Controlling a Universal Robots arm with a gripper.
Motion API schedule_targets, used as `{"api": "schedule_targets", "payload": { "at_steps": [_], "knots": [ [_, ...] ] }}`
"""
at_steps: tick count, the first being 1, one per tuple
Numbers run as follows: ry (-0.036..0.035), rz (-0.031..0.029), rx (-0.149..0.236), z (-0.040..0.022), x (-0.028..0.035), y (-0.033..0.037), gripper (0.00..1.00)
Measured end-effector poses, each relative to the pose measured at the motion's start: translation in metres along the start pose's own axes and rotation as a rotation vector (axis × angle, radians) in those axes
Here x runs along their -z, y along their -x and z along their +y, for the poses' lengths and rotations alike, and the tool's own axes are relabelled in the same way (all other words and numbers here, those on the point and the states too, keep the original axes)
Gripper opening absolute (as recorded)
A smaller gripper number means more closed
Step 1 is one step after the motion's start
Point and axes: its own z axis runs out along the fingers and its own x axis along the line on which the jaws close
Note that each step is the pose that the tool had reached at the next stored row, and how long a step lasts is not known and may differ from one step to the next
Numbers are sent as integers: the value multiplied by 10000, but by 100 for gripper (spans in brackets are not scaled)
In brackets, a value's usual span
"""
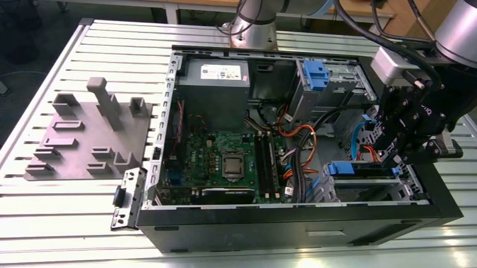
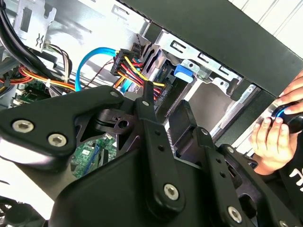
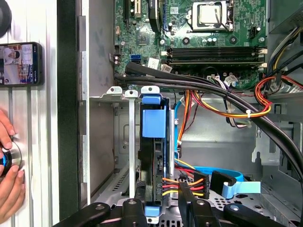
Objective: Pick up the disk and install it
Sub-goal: 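Insert the first disk wire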
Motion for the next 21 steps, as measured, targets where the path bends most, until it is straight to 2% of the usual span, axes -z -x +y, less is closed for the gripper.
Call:
{"api": "schedule_targets", "payload": {
  "at_steps": [2, 6, 9, 17, 21],
  "knots": [
    [1, 2, 0, 0, 15, -2, 40],
    [2, 0, 0, -2, 85, -9, 40],
    [3, -8, 0, 3, 92, -9, 40],
    [2, -12, -1, 131, 96, -12, 40],
    [3, -25, -1, 176, 129, -15, 40]
  ]
}}
